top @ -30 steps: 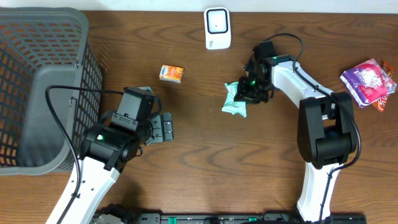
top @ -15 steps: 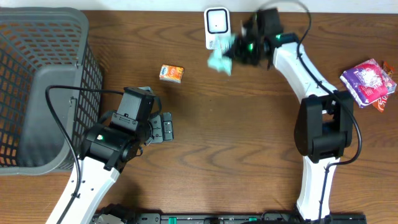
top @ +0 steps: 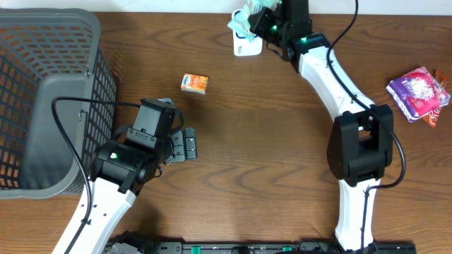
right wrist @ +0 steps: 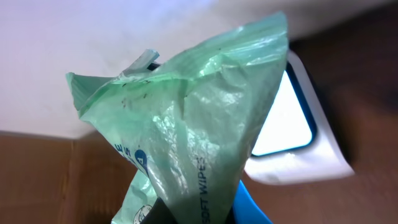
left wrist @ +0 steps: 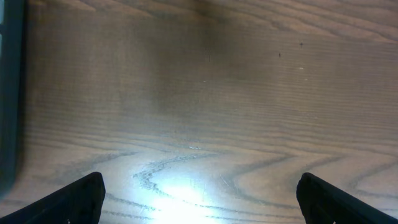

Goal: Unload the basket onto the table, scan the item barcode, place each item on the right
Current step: 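Carry the wipes pack to the right table edge and release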

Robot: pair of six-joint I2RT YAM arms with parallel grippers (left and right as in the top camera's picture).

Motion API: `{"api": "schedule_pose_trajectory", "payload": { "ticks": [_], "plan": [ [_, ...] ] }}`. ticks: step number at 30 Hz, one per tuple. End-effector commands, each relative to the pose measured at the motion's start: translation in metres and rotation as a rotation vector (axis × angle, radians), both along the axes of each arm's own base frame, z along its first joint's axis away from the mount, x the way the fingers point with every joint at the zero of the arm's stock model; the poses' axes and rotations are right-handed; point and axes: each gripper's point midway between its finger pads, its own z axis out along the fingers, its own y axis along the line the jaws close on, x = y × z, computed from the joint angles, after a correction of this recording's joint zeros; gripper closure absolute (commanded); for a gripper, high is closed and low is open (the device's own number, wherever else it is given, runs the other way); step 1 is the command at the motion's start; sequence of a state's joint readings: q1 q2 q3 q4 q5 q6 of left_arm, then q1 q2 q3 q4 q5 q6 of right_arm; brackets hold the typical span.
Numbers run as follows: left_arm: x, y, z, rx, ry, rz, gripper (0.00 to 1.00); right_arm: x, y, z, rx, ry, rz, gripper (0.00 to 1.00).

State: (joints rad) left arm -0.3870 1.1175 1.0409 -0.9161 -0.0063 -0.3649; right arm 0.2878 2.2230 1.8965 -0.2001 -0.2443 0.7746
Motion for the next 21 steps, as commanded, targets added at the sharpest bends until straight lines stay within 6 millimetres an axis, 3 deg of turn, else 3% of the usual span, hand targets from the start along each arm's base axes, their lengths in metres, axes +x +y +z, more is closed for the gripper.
{"api": "schedule_pose_trajectory", "payload": {
  "ticks": [1,7,10,12,14,17,21],
  "plan": [
    [0.0,0.002,0.0,0.011,0.0,-0.004,0.02,0.013,-0.006,-0.022,-0.019,0.004,-0.074,0.99],
    [0.0,0.002,0.0,0.011,0.0,-0.004,0.02,0.02,-0.006,-0.041,-0.009,0.014,-0.081,0.99],
    [0.0,0.002,0.0,0.011,0.0,-0.005,0.02,0.023,-0.013,-0.031,-0.011,-0.013,-0.058,0.99],
    [0.0,0.002,0.0,0.011,0.0,-0.004,0.02,0.026,-0.028,-0.017,-0.01,-0.028,-0.046,0.99],
    [0.0,0.002,0.0,0.011,0.0,-0.004,0.02,0.027,-0.06,-0.002,-0.016,-0.013,-0.083,0.99],
    [0.0,0.002,0.0,0.011,0.0,-0.004,0.02,0.019,-0.123,0.012,-0.077,0.039,-0.15,0.99],
    [0.0,0.002,0.0,0.011,0.0,-0.004,0.02,-0.015,-0.224,-0.001,-0.242,0.186,-0.251,0.99]
  ]
}}
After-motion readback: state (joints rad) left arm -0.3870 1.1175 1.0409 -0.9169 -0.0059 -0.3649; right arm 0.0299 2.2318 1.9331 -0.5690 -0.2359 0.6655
